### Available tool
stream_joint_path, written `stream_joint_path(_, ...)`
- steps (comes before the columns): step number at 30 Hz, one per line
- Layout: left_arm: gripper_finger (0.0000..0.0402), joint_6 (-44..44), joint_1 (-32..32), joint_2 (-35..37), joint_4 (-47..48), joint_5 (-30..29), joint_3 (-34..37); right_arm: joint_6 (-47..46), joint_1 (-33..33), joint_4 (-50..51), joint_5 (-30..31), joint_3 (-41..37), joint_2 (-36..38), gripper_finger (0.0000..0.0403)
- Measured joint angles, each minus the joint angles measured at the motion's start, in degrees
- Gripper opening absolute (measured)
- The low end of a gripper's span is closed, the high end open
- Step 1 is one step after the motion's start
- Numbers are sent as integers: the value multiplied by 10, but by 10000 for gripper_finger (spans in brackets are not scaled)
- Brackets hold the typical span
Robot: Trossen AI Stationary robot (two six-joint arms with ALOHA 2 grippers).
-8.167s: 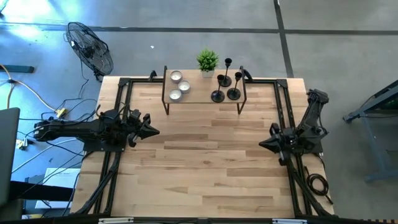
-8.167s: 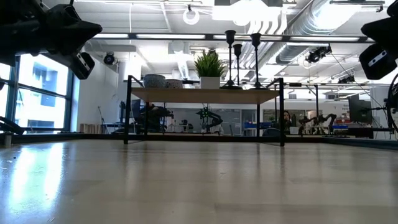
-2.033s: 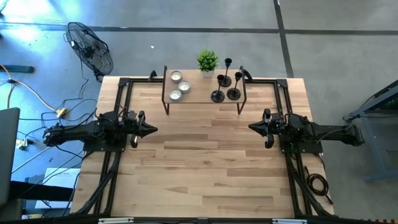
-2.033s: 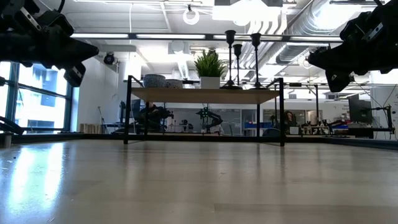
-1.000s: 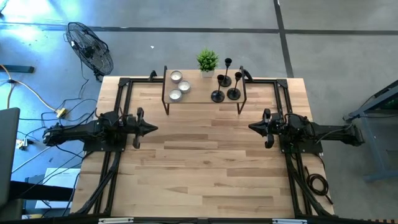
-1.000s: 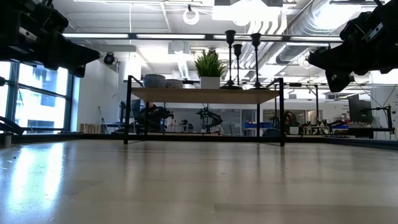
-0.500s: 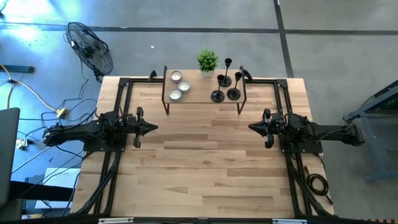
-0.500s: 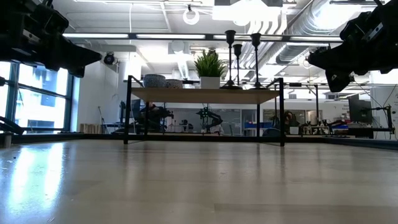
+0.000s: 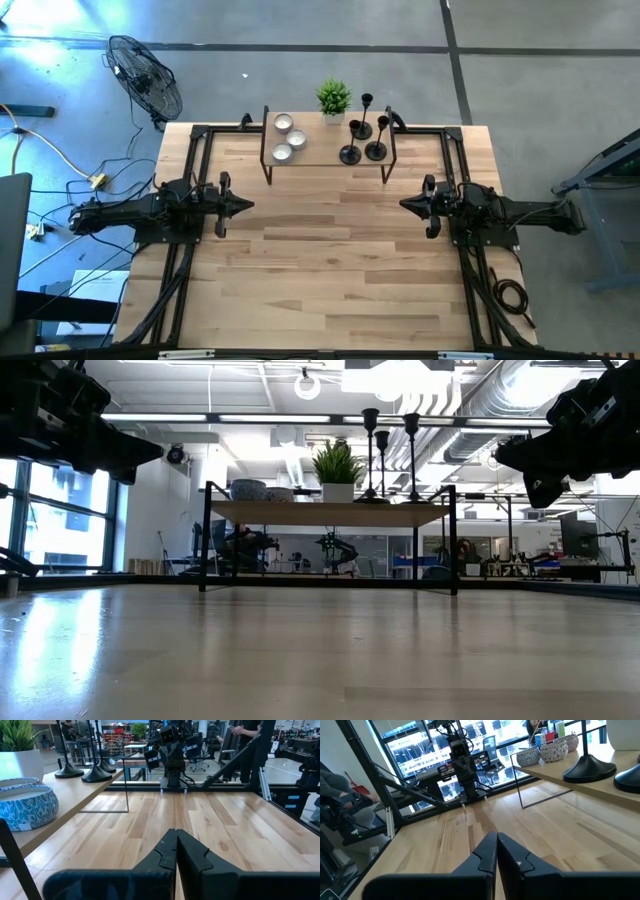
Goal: Pick & Place candle stick holders
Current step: Return to Home Position
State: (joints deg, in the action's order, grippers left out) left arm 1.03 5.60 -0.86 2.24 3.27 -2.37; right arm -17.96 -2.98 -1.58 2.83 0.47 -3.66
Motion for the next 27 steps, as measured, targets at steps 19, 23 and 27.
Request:
stream_joint_path(19, 0, 0, 0, 0, 0, 0, 0, 0, 0, 0, 0, 0, 0, 9)
stream_joint_path(23, 0, 0, 0, 0, 0, 0, 0, 0, 0, 0, 0, 0, 0, 6)
stream_joint_path(27, 0, 0, 0, 0, 0, 0, 0, 0, 0, 0, 0, 0, 0, 5)
